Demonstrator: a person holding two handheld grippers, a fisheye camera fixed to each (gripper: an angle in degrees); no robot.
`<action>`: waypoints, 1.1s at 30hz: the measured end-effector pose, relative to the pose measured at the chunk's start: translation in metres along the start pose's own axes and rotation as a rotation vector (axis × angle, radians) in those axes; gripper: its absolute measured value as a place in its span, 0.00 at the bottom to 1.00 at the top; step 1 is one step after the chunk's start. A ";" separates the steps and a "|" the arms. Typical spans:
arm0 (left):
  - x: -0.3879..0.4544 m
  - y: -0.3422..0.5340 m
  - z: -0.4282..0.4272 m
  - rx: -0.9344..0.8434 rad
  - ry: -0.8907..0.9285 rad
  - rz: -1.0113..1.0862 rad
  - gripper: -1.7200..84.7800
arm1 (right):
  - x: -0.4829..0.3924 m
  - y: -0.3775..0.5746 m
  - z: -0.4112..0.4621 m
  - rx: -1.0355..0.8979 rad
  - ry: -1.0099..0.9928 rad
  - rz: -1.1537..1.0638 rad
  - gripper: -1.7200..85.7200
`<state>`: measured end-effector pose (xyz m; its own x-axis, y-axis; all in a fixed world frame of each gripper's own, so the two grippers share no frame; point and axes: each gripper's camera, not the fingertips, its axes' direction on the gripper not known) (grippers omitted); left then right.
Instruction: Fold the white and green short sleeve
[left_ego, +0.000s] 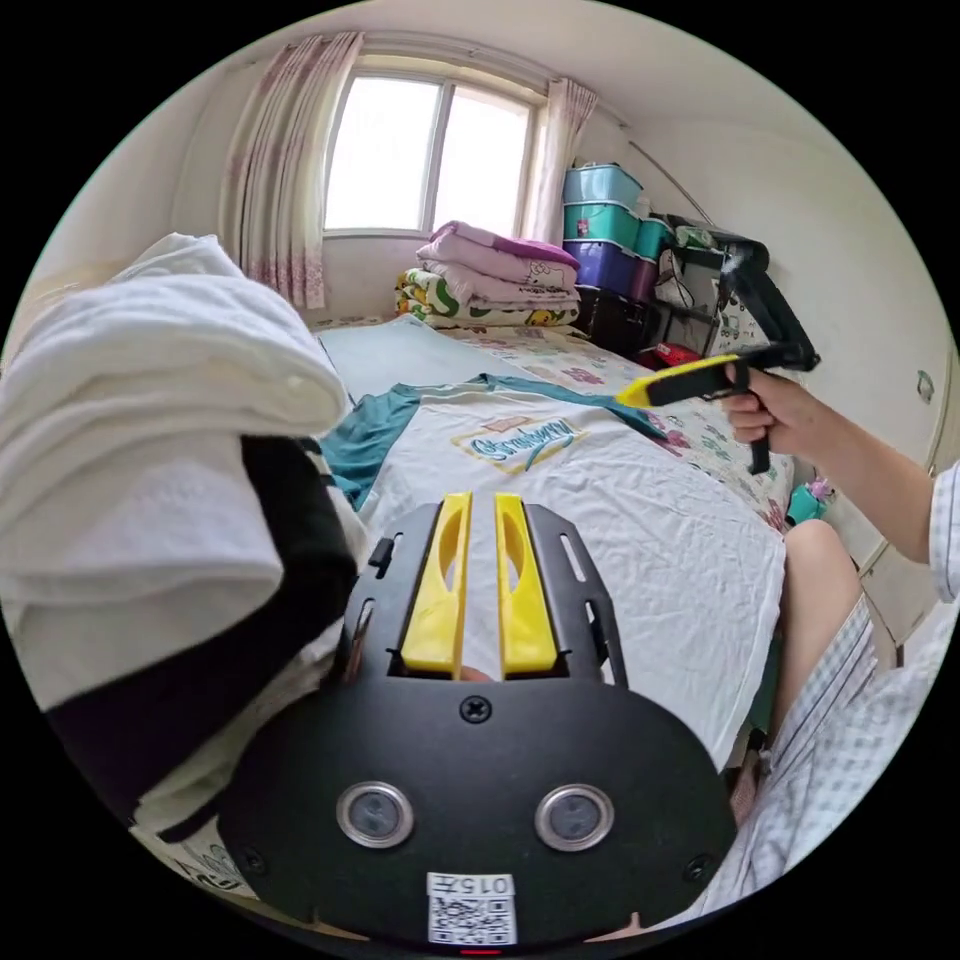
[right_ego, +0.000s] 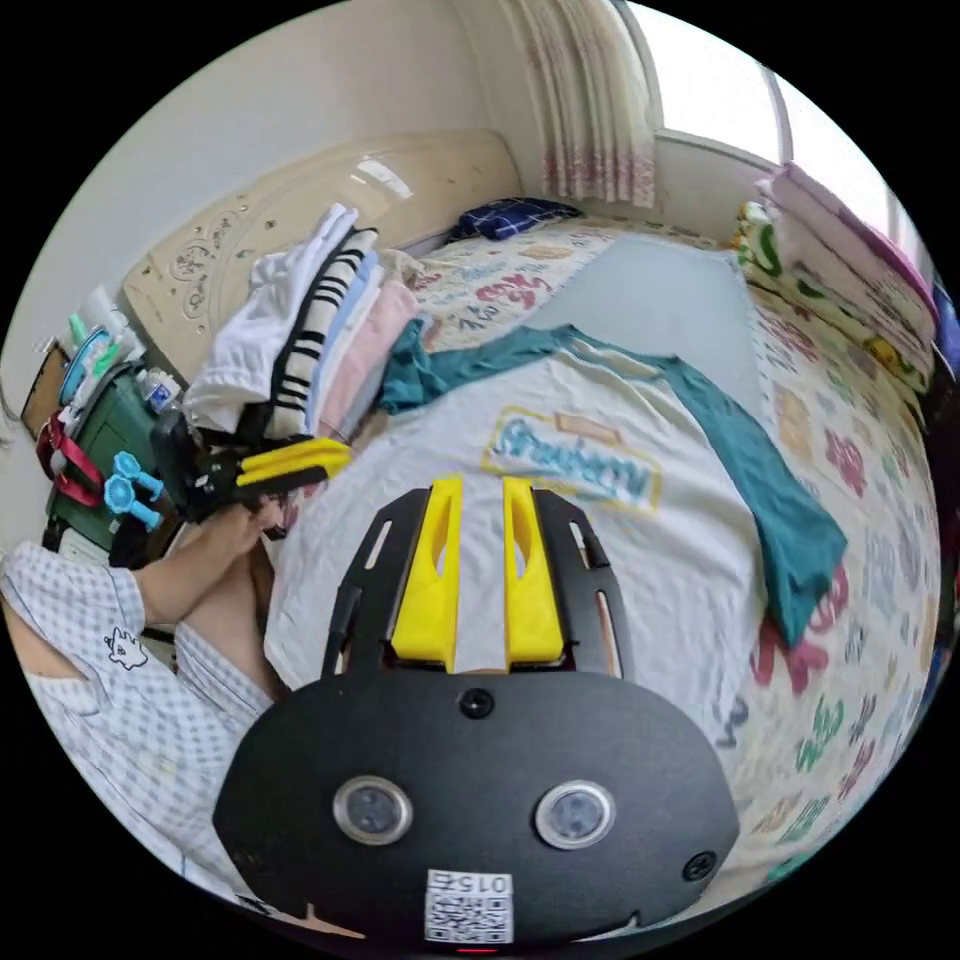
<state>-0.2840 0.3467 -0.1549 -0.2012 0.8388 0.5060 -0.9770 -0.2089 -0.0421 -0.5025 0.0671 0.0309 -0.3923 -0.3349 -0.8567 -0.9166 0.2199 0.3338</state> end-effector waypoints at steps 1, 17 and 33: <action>-0.003 0.008 -0.003 -0.032 0.020 -0.008 0.08 | 0.028 0.030 -0.020 0.001 -0.019 0.098 0.11; -0.048 0.160 -0.053 -0.262 0.135 -0.586 0.14 | 0.186 0.180 -0.107 -0.098 -0.001 0.603 0.15; -0.025 0.147 -0.080 -0.252 0.057 -0.532 0.02 | 0.214 0.216 -0.170 -0.052 -0.103 0.635 0.02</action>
<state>-0.4282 0.3357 -0.2426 0.3244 0.8225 0.4671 -0.9298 0.3680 -0.0022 -0.7975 -0.1132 -0.0138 -0.8527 -0.0638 -0.5185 -0.5119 0.3008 0.8047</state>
